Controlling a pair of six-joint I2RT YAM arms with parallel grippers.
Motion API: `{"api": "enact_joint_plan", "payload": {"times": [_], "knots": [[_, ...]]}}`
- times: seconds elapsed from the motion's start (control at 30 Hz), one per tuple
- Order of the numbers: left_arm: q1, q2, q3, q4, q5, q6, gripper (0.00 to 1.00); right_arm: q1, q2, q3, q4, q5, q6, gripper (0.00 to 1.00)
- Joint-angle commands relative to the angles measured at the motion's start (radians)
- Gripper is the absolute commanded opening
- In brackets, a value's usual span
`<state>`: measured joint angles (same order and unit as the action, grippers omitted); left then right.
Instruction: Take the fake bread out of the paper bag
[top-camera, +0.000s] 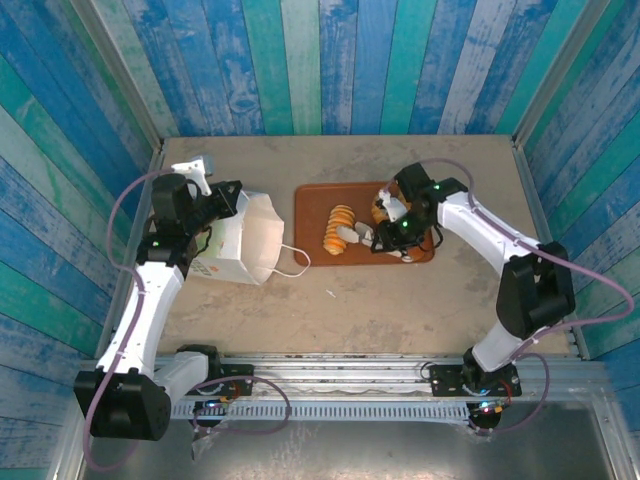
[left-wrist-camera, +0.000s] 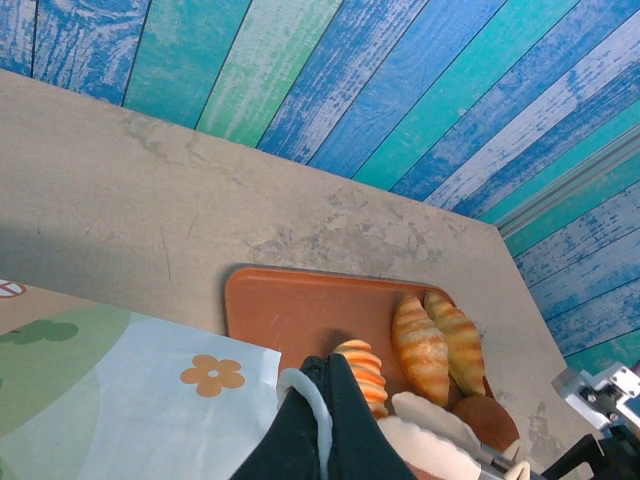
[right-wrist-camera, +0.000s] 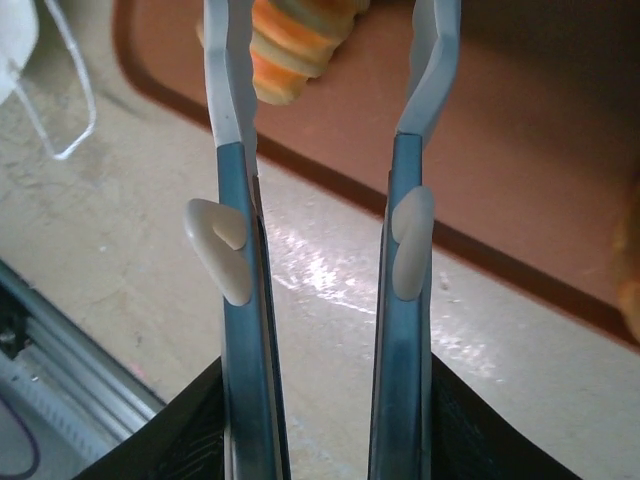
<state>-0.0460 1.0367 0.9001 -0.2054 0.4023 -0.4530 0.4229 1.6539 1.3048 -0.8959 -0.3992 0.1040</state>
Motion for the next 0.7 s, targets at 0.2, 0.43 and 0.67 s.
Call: {"api": "enact_joint_plan", "payload": {"times": [0.2,0.43,0.67], "knots": [[-0.002,0.01,0.006,0.018,0.017,0.033,0.0,0.074,-0.021,0.144,-0.115,0.197,0.041,0.48],[-0.002,0.002,-0.001,0.024,0.023,0.032,0.0,0.237,0.029,0.224,-0.131,0.402,0.201,0.51],[-0.002,0.003,0.01,0.007,0.018,0.058,0.0,0.298,0.112,0.282,-0.144,0.454,0.265,0.52]]}}
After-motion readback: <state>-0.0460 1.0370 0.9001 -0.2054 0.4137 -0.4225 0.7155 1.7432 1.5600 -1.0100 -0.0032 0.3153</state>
